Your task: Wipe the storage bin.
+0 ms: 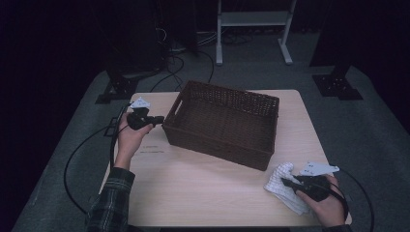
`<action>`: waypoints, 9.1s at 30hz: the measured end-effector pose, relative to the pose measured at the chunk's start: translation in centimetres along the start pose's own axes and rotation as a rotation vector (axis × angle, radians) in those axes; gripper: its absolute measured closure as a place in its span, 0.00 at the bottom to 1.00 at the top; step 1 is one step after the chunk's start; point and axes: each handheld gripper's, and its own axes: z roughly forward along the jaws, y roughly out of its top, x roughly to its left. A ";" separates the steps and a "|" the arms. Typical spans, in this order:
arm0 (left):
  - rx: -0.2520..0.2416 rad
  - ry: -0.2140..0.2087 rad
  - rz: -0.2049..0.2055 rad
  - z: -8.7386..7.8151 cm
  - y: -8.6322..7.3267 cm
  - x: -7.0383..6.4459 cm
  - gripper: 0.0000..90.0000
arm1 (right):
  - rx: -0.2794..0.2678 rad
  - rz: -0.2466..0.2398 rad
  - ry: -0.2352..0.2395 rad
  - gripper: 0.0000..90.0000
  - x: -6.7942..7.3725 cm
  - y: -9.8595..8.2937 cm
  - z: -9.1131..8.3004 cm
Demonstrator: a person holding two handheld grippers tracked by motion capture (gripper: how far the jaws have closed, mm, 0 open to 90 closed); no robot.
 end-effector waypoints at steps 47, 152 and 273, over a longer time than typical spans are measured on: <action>-0.036 -0.265 0.111 -1.3 -2.8 -10.4 0.98 | 0.004 -0.003 -0.017 0.85 -0.1 0.1 0.1; 0.097 -0.038 0.120 7.1 -9.7 -15.5 0.24 | -0.030 0.041 -0.049 0.85 -3.0 2.3 0.7; 0.096 -0.042 0.122 7.0 -9.7 -15.6 0.26 | 0.076 0.243 -0.157 0.84 -12.4 4.5 7.4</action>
